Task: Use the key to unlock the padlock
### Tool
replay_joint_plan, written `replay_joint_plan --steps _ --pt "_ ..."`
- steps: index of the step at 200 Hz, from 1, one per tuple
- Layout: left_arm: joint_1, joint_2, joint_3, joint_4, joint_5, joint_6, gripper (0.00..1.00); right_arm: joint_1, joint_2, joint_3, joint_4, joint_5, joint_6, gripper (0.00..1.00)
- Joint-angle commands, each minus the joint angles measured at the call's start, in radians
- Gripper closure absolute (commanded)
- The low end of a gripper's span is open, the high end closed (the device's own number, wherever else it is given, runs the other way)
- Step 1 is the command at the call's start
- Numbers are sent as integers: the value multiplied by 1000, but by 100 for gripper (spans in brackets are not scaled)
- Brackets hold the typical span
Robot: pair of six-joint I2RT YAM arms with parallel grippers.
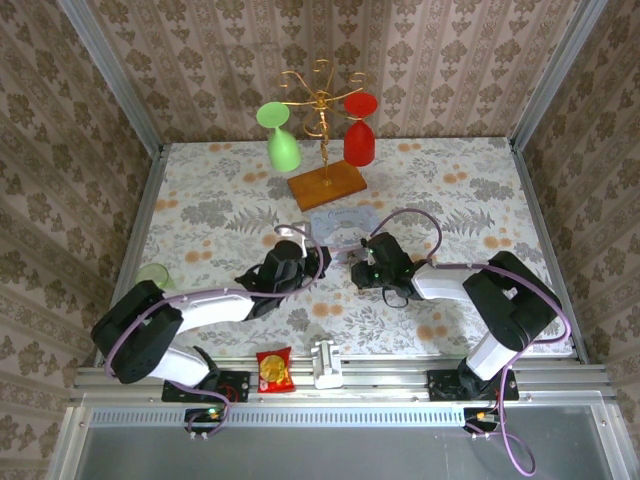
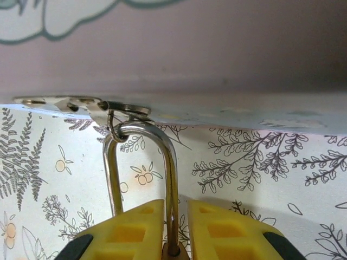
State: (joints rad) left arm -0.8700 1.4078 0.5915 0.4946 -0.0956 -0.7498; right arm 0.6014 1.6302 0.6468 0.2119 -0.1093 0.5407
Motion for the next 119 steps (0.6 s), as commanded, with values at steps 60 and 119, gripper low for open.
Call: replay_joint_plan --steps 60,119 --pt "67 329 565 -425 294 557 86 -45 1 -96 152 -93 261 96" --pt "55 532 704 -514 218 639 90 -18 67 -179 350 0 498 100"
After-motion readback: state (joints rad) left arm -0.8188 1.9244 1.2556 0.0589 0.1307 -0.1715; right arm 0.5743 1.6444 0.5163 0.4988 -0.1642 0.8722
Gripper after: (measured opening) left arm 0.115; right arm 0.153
